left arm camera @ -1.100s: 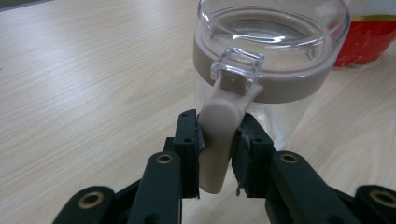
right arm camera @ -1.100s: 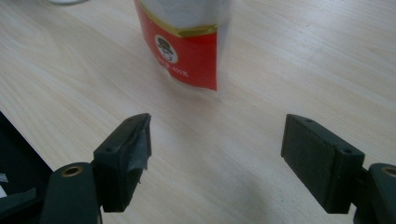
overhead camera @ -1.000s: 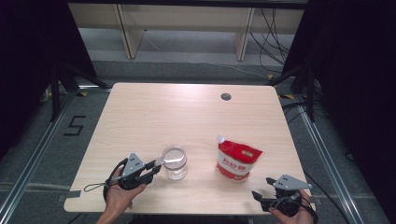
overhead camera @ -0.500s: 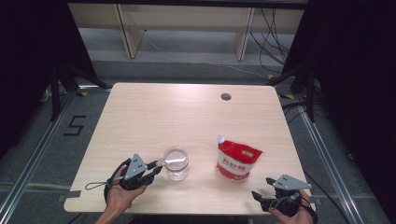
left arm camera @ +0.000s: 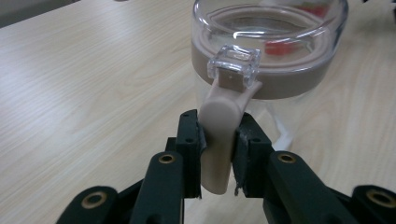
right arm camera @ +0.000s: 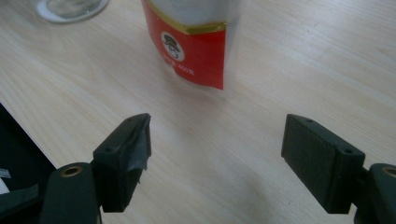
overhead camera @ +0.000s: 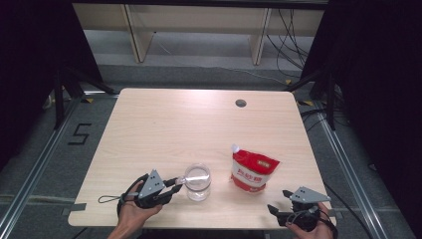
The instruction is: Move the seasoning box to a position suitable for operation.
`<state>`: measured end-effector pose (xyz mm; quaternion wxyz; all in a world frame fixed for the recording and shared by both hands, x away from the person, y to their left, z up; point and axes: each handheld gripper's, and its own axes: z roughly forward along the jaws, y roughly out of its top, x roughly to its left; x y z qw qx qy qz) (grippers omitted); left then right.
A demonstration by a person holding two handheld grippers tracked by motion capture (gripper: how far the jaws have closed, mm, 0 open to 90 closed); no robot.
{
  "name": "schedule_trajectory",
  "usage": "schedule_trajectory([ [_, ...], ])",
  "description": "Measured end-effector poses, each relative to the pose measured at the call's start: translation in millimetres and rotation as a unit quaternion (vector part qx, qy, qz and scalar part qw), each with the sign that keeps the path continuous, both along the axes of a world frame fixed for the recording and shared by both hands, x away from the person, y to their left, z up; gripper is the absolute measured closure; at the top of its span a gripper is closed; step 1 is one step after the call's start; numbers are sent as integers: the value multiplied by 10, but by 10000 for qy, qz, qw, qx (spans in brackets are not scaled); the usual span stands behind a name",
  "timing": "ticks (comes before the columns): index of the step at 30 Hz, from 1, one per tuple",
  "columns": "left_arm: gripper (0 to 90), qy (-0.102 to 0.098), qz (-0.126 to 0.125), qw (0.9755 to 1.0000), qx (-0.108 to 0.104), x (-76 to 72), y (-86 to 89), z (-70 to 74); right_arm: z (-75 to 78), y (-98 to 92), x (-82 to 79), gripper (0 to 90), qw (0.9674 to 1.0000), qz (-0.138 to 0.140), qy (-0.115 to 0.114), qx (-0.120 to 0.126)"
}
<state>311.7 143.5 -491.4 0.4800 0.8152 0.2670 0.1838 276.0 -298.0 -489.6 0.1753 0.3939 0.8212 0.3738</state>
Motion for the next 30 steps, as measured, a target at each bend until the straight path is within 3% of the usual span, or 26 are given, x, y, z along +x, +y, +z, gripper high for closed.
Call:
schedule_trajectory([
  [2, 738, 74, -12, 9999, -133, -33, -50, -9, -7, 16, -4, 249, 10000, 71, 46, 19],
  [4, 738, 82, -68, 9998, -142, -31, -54, -11, -7, 23, -3, 250, 9998, 147, 128, 100],
  [9, 738, 22, -85, 9999, -122, -25, -55, -13, -1, 45, -9, 252, 9996, 238, 0, 141],
  [12, 738, 90, -89, 9997, -196, -38, -70, -19, 1, 67, -12, 252, 9993, 314, 61, 174],
  [19, 737, 84, -261, 9995, -127, -60, -142, -8, 2, 68, -11, 277, 9989, 418, 58, 192],
  [20, 737, 12, -411, 9991, -66, -38, -163, -7, -6, 65, -10, 297, 9986, 485, 56, 207],
  [23, 737, 119, -318, 9992, -204, -52, -225, -17, -2, 72, -39, 297, 9987, 351, 198, 302],
  [24, 736, 119, -318, 9992, -204, -52, -225, -17, -2, 72, -39, 297, 9987, 351, 198, 302],
  [25, 736, 82, -351, 9992, -168, -45, -223, -13, 5, 55, -22, 297, 9989, 414, 23, 221],
  [26, 729, 224, -338, 9989, -230, -45, -213, -13, 28, 87, -48, 296, 9988, 337, 175, 314],
  [27, 712, 201, -337, 9989, -253, -45, -206, -6, 29, 78, -22, 297, 9987, 457, 10, 238],
  [29, 675, 225, -331, 9989, -250, -46, -200, 0, 27, 80, -25, 297, 9986, 490, 12, 220],
  [30, 564, 242, -284, 9990, -253, -57, -202, 7, 25, 68, -32, 297, 9985, 487, 34, 242],
])
